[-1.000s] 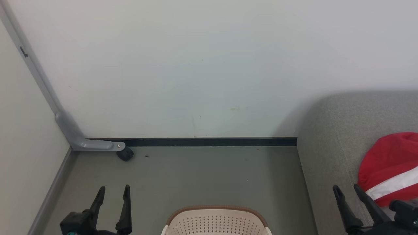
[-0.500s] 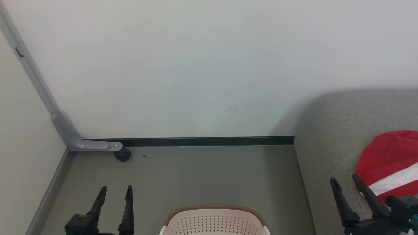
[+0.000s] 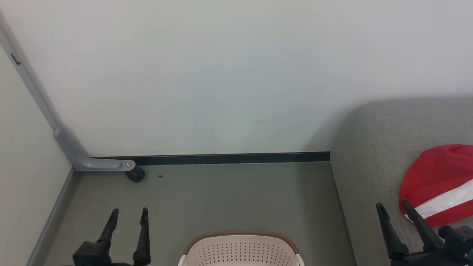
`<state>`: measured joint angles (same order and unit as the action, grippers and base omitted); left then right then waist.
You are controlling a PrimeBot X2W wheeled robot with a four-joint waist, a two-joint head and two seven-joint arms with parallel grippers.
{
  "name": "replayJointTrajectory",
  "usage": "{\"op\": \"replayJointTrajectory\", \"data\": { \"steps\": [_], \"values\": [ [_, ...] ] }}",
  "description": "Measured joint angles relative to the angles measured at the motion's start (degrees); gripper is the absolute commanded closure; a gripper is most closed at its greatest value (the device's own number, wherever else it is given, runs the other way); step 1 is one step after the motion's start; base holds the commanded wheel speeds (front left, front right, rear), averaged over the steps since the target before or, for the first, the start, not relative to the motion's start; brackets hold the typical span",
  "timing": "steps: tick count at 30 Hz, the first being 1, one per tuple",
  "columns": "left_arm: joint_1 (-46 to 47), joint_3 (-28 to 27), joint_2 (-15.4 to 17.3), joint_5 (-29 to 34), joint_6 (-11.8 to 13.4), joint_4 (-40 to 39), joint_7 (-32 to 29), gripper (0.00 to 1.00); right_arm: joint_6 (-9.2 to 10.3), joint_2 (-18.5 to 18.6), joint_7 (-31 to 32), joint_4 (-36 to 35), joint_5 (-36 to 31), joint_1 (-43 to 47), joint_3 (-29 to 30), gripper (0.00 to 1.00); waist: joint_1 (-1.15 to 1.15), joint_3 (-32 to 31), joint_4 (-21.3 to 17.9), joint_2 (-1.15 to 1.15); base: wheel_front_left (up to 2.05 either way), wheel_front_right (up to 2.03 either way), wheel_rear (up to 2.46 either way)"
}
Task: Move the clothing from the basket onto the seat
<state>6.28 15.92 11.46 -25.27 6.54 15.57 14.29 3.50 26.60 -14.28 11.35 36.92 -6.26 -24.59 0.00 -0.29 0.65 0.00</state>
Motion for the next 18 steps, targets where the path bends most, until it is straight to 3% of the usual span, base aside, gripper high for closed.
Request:
{"op": "replayJointTrajectory", "data": {
  "steps": [18],
  "values": [
    [0.0, -1.2, -1.1, 1.1, -0.6, -0.1, 0.0, 0.0, -2.5, -2.5, 0.0, 0.1, -3.4, 1.2, 3.8, 0.0, 0.0, 0.3, -0.7, 0.0, 0.0, 0.0, 0.0]
  ]
}}
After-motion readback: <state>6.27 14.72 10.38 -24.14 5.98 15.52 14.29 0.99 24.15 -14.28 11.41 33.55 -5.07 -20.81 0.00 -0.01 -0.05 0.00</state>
